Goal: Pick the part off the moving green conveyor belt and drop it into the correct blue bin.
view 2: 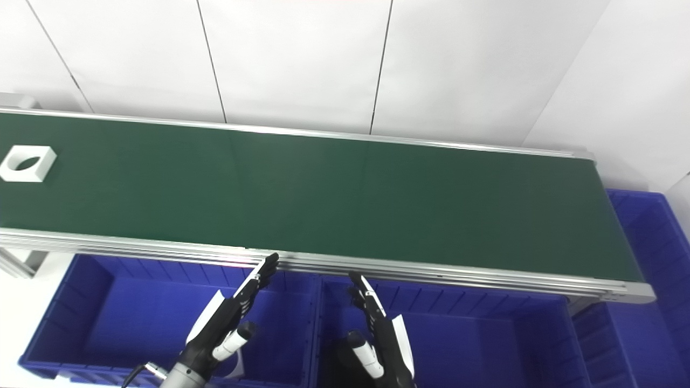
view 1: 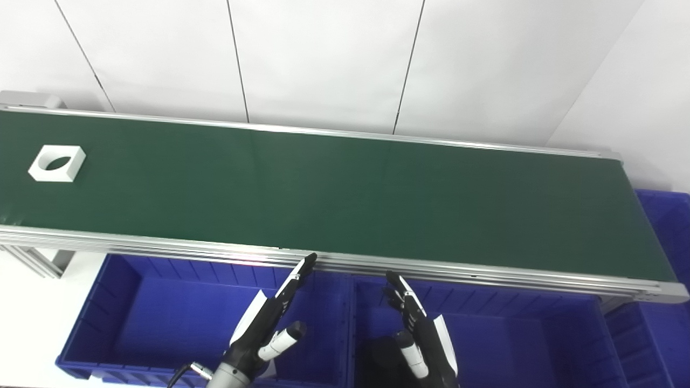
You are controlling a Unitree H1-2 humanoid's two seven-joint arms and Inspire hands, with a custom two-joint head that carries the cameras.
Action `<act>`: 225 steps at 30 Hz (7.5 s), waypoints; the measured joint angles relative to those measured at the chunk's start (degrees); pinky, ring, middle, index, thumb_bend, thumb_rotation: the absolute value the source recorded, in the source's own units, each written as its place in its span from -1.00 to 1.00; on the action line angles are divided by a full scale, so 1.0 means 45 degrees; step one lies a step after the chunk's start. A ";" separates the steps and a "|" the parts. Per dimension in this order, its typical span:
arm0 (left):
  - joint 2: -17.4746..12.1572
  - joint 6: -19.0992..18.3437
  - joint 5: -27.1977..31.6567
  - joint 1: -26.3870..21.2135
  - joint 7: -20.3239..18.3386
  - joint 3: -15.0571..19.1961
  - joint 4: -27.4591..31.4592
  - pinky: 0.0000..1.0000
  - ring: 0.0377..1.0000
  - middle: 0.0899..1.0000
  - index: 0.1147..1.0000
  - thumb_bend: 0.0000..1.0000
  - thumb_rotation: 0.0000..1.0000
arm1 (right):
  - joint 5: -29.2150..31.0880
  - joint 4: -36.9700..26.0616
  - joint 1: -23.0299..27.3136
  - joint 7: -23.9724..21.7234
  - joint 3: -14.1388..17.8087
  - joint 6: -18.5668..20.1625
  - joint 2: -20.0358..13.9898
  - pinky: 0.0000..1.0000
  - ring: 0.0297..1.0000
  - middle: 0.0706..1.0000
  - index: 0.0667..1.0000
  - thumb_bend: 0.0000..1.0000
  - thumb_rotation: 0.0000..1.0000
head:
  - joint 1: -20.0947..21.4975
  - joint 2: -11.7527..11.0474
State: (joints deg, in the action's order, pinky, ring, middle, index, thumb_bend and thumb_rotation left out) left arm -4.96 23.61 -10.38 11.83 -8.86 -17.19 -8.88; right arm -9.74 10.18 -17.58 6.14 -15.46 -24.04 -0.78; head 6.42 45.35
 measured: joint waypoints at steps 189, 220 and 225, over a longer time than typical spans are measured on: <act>-0.5009 0.0516 -0.5421 -0.9703 0.1747 -0.0801 -0.0698 0.12 0.44 0.63 0.59 1.00 -0.86 | 0.0961 0.2723 0.1092 0.1272 -0.1644 -0.0004 -0.0816 0.63 0.74 0.87 0.85 0.70 0.77 | -0.1817 -0.3340; -0.4676 0.0377 -0.7633 -1.2086 0.1278 -0.2130 -0.6879 0.25 0.56 0.66 0.51 1.00 -0.69 | 0.0807 0.2720 0.1084 0.1321 -0.1809 -0.0004 -0.0770 0.63 0.73 0.86 0.85 0.76 0.78 | -0.1660 -0.3301; -0.4275 -0.0005 -0.7769 -1.2153 0.1227 -0.2178 -0.7368 0.29 0.59 0.67 0.54 1.00 -0.68 | 0.0804 0.2701 0.1072 0.1309 -0.1814 -0.0004 -0.0743 0.64 0.74 0.86 0.86 0.75 0.76 | -0.1583 -0.3223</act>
State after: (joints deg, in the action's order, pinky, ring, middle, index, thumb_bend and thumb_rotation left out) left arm -24.20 23.59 -45.34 -42.86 -3.34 -26.99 -42.03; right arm -6.12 22.33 -12.75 12.03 -23.62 -24.06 -4.12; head -0.70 30.85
